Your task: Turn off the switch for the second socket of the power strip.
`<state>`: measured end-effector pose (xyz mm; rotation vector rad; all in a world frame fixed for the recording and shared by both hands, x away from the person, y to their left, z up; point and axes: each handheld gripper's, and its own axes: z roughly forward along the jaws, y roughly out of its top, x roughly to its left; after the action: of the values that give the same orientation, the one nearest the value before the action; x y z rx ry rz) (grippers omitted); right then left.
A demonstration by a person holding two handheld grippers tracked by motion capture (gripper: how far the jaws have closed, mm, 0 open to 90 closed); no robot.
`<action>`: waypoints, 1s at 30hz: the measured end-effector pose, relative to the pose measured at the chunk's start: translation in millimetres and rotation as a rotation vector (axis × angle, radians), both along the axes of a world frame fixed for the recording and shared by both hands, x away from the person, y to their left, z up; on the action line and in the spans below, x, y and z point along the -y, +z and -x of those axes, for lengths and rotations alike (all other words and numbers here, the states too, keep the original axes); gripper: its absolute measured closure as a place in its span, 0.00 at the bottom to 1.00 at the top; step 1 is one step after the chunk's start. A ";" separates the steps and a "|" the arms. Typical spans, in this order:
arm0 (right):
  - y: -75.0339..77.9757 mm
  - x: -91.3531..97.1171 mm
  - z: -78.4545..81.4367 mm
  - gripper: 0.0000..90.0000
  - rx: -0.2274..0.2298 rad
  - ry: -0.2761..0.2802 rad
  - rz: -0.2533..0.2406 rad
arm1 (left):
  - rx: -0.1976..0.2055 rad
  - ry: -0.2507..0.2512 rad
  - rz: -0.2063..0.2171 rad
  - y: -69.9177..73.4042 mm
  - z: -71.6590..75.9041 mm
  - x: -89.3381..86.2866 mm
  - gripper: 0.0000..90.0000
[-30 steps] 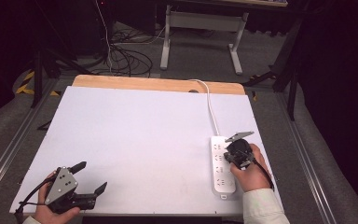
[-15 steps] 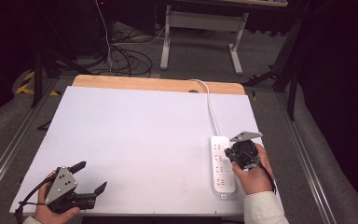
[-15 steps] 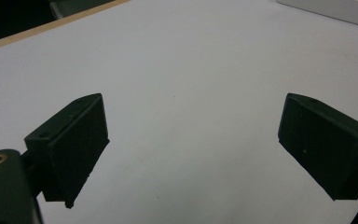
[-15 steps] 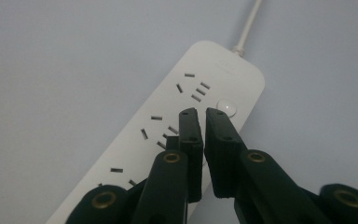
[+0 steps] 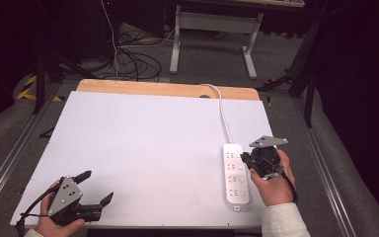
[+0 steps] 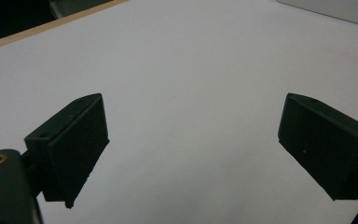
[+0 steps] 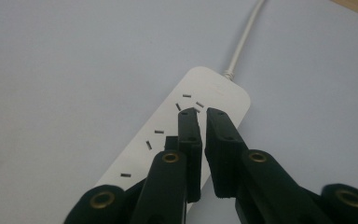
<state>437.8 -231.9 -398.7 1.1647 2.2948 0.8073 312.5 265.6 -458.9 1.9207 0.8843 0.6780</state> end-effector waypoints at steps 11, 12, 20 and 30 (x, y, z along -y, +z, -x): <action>2.0 1.7 0.5 0.78 0.024 0.008 -0.017 | 0.001 0.001 0.001 0.0 -0.1 0.1 0.10; 2.0 1.7 0.5 0.78 0.024 0.008 -0.017 | 0.001 0.000 0.001 0.1 -0.2 0.1 0.10; 8.6 1.4 2.0 0.45 0.090 0.046 -0.052 | -0.002 -0.003 -0.002 -0.2 -0.4 0.2 0.10; 20.9 -2.5 12.8 0.35 0.144 0.118 -0.135 | -0.003 -0.002 -0.001 -0.2 -0.4 0.3 0.10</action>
<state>425.1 -229.4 -377.7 0.9982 2.2355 1.0687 312.9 265.3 -459.1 1.9240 0.8838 0.6752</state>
